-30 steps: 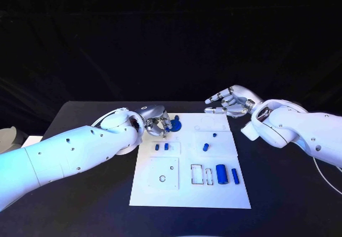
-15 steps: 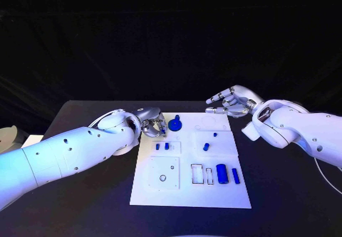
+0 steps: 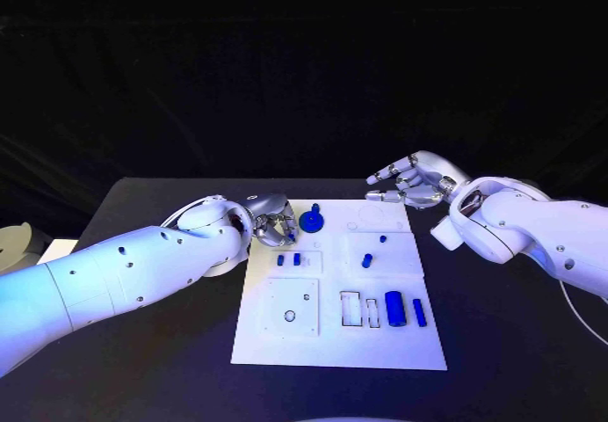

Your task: Assemble the parts on the task board

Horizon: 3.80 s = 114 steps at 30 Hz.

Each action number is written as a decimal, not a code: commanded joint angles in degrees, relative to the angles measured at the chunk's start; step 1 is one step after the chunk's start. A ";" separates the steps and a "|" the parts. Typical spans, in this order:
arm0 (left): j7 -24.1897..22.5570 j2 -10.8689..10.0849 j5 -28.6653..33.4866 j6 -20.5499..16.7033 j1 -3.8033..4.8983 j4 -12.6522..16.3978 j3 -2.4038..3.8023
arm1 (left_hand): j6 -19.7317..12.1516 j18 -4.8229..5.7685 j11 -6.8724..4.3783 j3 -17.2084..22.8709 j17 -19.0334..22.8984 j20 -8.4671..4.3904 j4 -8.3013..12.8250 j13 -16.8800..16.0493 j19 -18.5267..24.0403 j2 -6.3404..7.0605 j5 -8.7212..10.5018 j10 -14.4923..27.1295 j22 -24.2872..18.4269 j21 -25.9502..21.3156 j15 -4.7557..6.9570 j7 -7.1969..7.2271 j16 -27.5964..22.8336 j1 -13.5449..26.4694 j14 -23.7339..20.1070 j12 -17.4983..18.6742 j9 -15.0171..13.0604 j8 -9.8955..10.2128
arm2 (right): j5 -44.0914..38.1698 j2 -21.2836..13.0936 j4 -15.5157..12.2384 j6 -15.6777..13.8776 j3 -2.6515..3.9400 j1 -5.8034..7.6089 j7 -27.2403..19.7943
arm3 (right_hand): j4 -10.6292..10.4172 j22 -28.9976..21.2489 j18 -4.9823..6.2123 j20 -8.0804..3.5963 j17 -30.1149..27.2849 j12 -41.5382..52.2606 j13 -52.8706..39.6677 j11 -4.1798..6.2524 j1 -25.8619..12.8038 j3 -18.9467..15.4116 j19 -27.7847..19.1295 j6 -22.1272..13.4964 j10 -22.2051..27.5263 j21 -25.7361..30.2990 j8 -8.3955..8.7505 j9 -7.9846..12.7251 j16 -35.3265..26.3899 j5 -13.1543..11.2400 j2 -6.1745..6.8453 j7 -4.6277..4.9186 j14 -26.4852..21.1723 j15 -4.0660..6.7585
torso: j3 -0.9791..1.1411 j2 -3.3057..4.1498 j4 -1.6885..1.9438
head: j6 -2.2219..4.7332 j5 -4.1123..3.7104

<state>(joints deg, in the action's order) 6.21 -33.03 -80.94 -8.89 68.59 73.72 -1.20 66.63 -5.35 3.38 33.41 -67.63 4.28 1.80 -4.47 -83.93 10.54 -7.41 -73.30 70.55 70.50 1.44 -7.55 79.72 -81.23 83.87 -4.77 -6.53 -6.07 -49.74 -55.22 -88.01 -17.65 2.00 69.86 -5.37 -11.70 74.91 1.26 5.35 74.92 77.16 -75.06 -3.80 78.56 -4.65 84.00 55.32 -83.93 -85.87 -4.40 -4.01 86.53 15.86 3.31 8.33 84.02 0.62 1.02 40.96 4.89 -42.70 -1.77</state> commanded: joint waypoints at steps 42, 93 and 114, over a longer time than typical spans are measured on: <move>-0.94 0.92 0.30 1.38 -0.14 -0.44 -0.31 | 1.34 0.68 -0.41 -0.14 0.18 -0.22 0.87 -0.36 -0.66 -0.35 0.09 -1.87 0.51 0.59 0.27 0.43 0.44 1.35 2.32 0.28 -0.18 0.25 | -0.42 0.07 0.05 0.76 0.01 -0.05 -0.53 | 0.23 8.40 0.40 -0.30 9.24 0.14 -8.58 0.45 0.28 -0.03 2.44 0.35 -0.86 0.23 -0.08 0.00 -0.18 0.15 -0.44 0.06 4.62 0.33 | -0.02 -0.01 -0.02 | -0.37 0.01; -5.11 -6.86 30.81 -4.35 0.49 -2.26 -0.22 | -9.44 -1.38 2.79 -4.26 4.68 2.05 1.44 0.51 2.35 -0.07 -0.17 10.41 -8.30 -9.72 -2.23 -2.37 -0.48 3.14 1.10 -0.89 2.47 1.44 | -24.00 -0.53 1.89 6.62 0.01 -0.07 8.40 | 2.31 0.99 2.03 -0.61 3.67 -67.12 44.96 0.62 10.53 6.60 -0.65 5.96 16.76 5.88 -0.27 -0.01 -4.86 -2.66 -0.67 -0.35 3.56 0.57 | 0.06 -0.12 0.04 | 0.39 -1.06; -28.82 -19.12 92.35 0.39 0.02 11.27 -1.11 | -4.69 -5.16 1.43 -8.32 22.98 1.61 -1.35 -0.06 12.76 -2.88 0.05 5.61 -26.74 -31.89 -1.51 -1.48 -9.62 5.91 -7.12 -5.94 2.40 -1.17 | -54.35 0.15 -1.68 12.92 -0.01 -3.26 15.73 | 0.13 -0.01 2.28 -0.66 2.68 -73.60 64.15 0.67 9.31 17.78 -0.85 9.16 16.28 6.97 0.68 0.01 -5.83 -10.02 4.90 -1.95 3.56 0.71 | -0.43 0.03 -0.16 | 0.98 -3.49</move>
<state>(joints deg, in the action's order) -18.16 -52.03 4.16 -10.25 68.64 84.09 -2.34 61.54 -9.83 4.80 25.43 -44.74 6.01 0.34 -4.44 -71.54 8.19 -7.25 -67.37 43.88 38.81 -0.15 -9.19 70.28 -75.31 77.16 -10.35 -4.18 -7.01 -98.05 -55.23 -89.42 -7.56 1.98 66.74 8.29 -11.51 74.94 2.62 4.84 74.91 3.93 -11.22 -3.07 87.76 12.85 83.09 64.30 -68.00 -79.21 -3.89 -4.04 80.93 6.06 7.70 6.56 83.92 1.15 0.63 41.00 4.74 -41.61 -5.23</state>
